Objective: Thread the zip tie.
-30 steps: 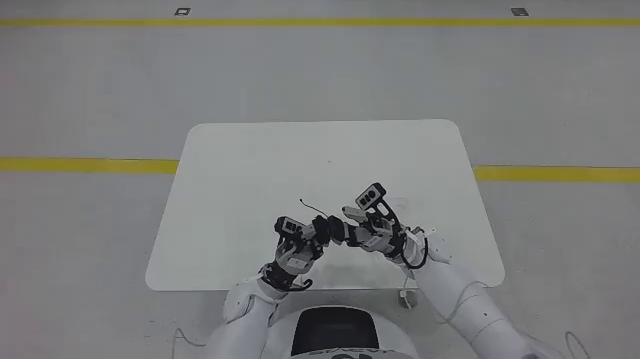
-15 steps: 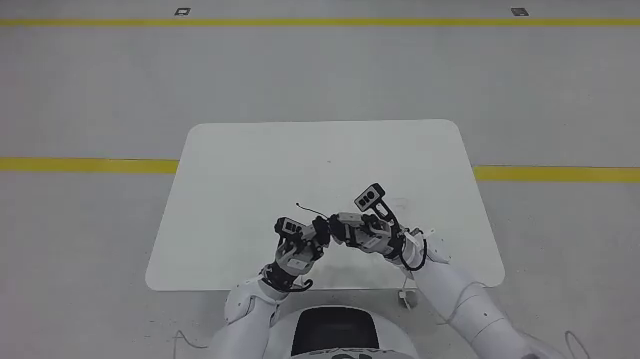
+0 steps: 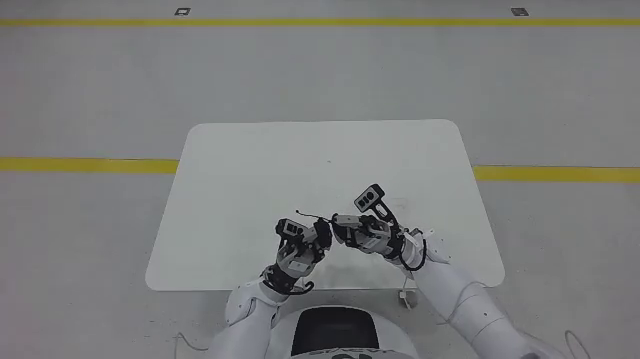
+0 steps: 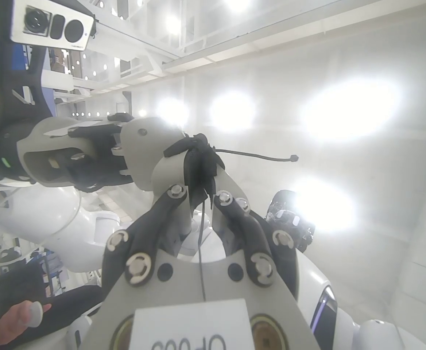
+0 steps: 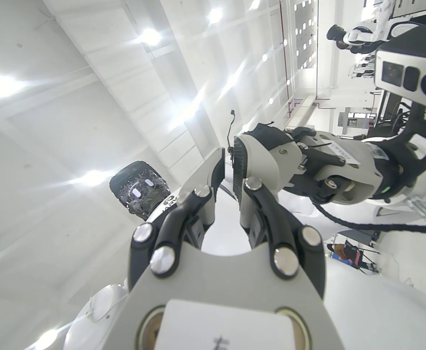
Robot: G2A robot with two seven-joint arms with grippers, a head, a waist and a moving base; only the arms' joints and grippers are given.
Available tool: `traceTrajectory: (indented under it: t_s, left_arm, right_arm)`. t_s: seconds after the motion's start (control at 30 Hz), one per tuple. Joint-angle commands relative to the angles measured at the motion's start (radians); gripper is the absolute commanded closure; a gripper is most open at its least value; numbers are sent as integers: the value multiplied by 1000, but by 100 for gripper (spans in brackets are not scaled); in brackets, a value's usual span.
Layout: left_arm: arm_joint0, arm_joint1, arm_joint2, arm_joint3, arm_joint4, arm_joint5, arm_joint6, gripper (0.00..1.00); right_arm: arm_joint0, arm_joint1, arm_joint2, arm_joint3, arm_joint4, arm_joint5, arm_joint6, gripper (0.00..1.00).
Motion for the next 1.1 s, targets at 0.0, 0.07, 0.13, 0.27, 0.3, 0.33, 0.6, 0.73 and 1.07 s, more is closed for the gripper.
traceTrajectory:
  t_s: [0.0, 0.07, 0.13, 0.27, 0.3, 0.33, 0.6, 0.73, 1.07]
  left_arm:
    - [0, -1, 2, 1, 3, 0, -4, 100]
    - [1, -3, 1, 1, 5, 0, -6, 100]
    - [1, -4, 1, 1, 7, 0, -8, 100]
    - [3, -5, -1, 1, 10, 0, -9, 100]
    - [4, -6, -2, 0, 10, 0, -9, 100]
    - [5, -6, -3, 0, 10, 0, -9, 100]
    - [9, -9, -9, 0, 11, 0, -9, 100]
    - [8, -10, -10, 3, 10, 0, -8, 100]
    - [2, -12, -11, 10, 10, 0, -3, 100]
  right_arm:
    - [0, 0, 1, 2, -1, 0, 0, 93]
    - [-1, 0, 2, 2, -1, -1, 0, 94]
    - [-2, 0, 3, 2, -3, -1, 0, 96]
    - [-5, 1, 5, 0, -7, -2, 0, 100]
    - [-6, 1, 5, -1, -9, -3, 0, 100]
    - [-6, 1, 6, -1, -11, -4, 0, 100]
    - [-10, 1, 12, -1, -23, -6, 0, 100]
    - [-10, 1, 14, 4, -27, -7, 0, 100]
    - [-13, 1, 26, 6, -34, -11, 0, 100]
